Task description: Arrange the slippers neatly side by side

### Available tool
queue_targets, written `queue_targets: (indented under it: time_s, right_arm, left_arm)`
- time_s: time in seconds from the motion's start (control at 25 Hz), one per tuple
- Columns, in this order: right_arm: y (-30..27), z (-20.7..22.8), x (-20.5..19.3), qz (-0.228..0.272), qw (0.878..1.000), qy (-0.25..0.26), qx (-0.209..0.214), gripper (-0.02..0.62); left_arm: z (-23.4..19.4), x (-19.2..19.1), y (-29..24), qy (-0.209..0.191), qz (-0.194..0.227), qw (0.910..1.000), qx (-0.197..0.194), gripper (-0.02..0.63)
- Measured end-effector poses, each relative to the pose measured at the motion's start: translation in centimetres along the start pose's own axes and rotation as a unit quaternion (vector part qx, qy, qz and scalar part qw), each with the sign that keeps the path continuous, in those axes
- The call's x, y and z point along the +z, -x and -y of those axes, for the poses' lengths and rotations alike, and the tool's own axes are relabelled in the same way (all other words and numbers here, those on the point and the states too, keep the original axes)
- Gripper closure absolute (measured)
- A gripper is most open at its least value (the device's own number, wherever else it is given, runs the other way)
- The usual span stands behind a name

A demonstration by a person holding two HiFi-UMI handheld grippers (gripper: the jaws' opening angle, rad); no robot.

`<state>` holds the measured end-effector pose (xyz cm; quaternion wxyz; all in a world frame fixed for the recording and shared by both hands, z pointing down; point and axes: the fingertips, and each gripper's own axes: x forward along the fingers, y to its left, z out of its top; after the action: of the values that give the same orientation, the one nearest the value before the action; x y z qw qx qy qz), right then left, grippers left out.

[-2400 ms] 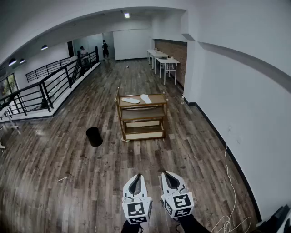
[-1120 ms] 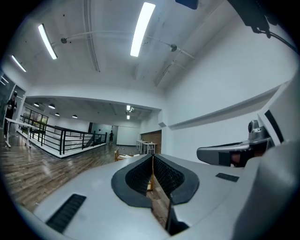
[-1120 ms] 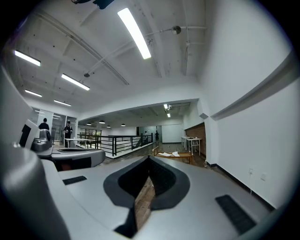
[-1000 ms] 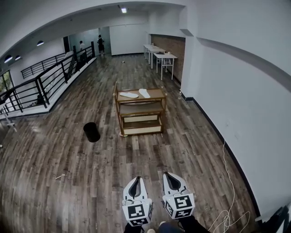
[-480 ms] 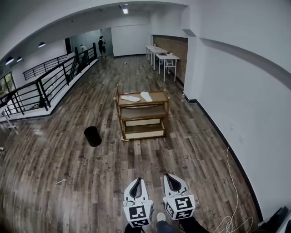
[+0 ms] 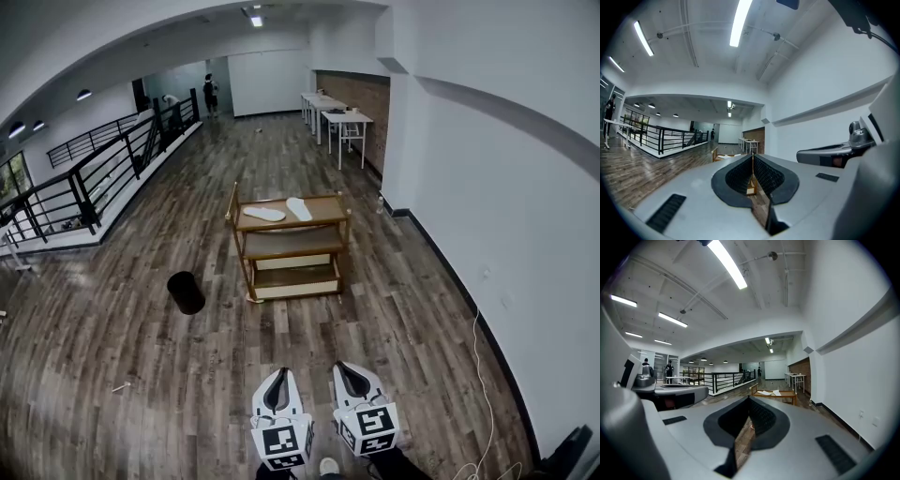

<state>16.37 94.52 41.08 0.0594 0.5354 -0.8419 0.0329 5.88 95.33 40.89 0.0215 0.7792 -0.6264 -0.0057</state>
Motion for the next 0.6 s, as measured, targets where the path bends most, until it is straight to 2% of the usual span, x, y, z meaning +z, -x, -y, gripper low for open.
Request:
queue_targets:
  time_s: [0.6]
  right_arm:
    - [-5.9, 4.4, 0.9, 0.001, 1.0, 0.003, 0.018, 0.597]
  left_arm:
    - [-0.1, 0.4, -7.1, 0.009, 0.005, 0.9999, 0.013, 0.595]
